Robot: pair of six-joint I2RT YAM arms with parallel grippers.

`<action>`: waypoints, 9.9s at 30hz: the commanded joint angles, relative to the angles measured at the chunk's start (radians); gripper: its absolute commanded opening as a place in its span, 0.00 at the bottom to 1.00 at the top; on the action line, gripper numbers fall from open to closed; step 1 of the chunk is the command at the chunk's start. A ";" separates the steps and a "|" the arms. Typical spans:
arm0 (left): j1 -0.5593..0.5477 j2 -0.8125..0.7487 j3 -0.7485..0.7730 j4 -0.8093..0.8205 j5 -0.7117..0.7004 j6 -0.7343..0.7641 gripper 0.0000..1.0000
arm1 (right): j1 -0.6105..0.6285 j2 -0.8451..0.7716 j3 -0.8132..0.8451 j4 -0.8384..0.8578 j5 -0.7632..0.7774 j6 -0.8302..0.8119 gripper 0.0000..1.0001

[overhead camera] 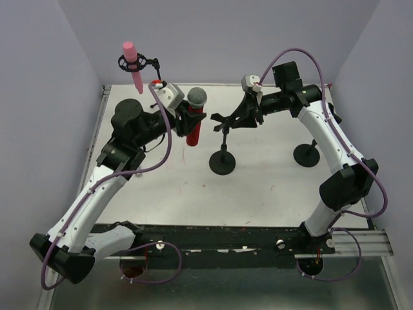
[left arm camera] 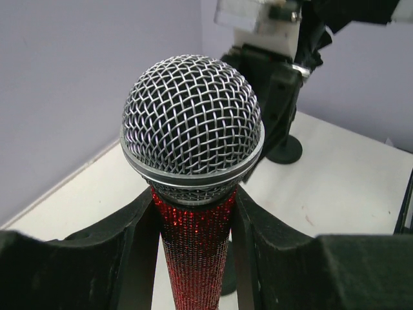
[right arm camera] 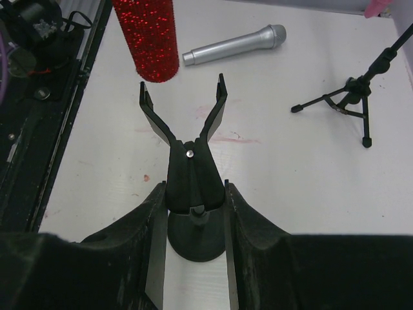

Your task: Attach the microphones to the stand

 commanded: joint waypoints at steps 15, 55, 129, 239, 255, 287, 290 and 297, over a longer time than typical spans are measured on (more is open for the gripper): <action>-0.067 0.270 0.141 0.185 0.060 -0.083 0.00 | 0.007 -0.010 -0.018 -0.019 -0.068 0.006 0.18; -0.085 0.296 0.017 0.340 0.015 -0.090 0.21 | 0.007 -0.103 -0.162 0.132 -0.057 0.165 1.00; 0.033 -0.842 -0.652 -0.189 -0.652 0.063 0.99 | 0.085 0.428 0.141 0.809 0.233 0.576 0.02; 0.070 -1.011 -0.647 -0.182 -0.354 -0.020 0.99 | -0.634 -0.742 -0.982 0.634 1.000 0.842 0.77; 0.070 -0.996 -0.649 -0.182 -0.361 -0.018 0.99 | -0.634 -0.599 -1.118 1.064 0.952 0.784 0.57; 0.070 -0.974 -0.652 -0.180 -0.371 -0.017 0.99 | -0.604 -0.461 -0.868 0.809 0.120 0.521 0.15; 0.070 -0.965 -0.652 -0.180 -0.370 -0.017 0.99 | -0.501 -0.443 -0.819 0.736 0.066 0.457 0.15; 0.070 -0.937 -0.655 -0.182 -0.390 -0.014 0.99 | -0.234 -0.358 -0.667 0.556 0.063 0.322 0.16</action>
